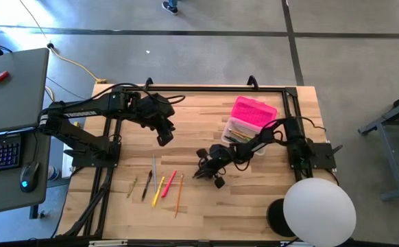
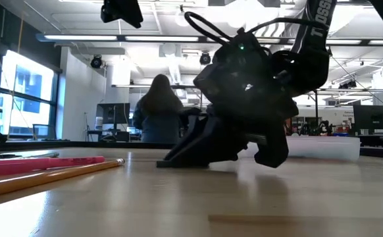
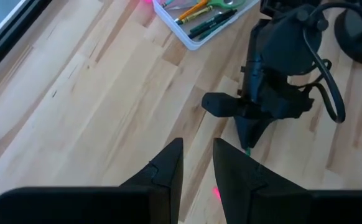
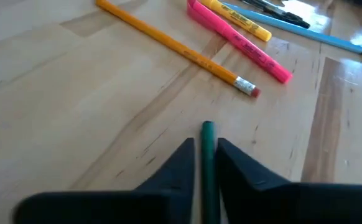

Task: Pick & place school supplies into a supply box
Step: Put the dark green crayon into the pink supply box, then put the blue pencil into the pink supply box

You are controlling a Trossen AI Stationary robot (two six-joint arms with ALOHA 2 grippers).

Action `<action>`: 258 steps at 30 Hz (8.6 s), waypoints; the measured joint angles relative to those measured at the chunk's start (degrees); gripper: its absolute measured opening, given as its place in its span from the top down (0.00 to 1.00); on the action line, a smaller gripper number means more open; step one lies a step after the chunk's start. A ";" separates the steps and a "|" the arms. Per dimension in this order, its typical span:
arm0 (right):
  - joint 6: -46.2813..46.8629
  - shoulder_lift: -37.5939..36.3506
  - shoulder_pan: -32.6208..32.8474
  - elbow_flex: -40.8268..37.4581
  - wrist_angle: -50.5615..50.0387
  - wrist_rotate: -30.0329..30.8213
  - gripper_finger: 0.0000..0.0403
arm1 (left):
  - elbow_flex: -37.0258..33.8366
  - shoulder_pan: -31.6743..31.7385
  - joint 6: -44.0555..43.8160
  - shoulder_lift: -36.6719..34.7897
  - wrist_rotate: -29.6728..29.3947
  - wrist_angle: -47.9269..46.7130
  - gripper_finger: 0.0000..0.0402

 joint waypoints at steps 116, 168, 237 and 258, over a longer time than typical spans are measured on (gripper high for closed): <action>41.22 -40.36 -1.88 -34.73 8.14 43.99 0.79 | -54.43 -37.07 -84.77 14.13 -39.41 32.59 0.70; 41.18 -40.36 -1.88 -34.73 6.89 42.51 0.79 | -54.35 -25.12 -70.77 16.10 -40.53 44.35 0.70; 46.36 -40.34 0.13 -34.71 2.35 39.97 0.79 | -49.25 -24.38 -61.97 25.80 -45.57 50.90 0.57; 50.21 -40.34 9.12 -34.75 -0.08 46.11 0.79 | -49.06 -30.02 -66.34 25.71 -46.74 41.27 0.59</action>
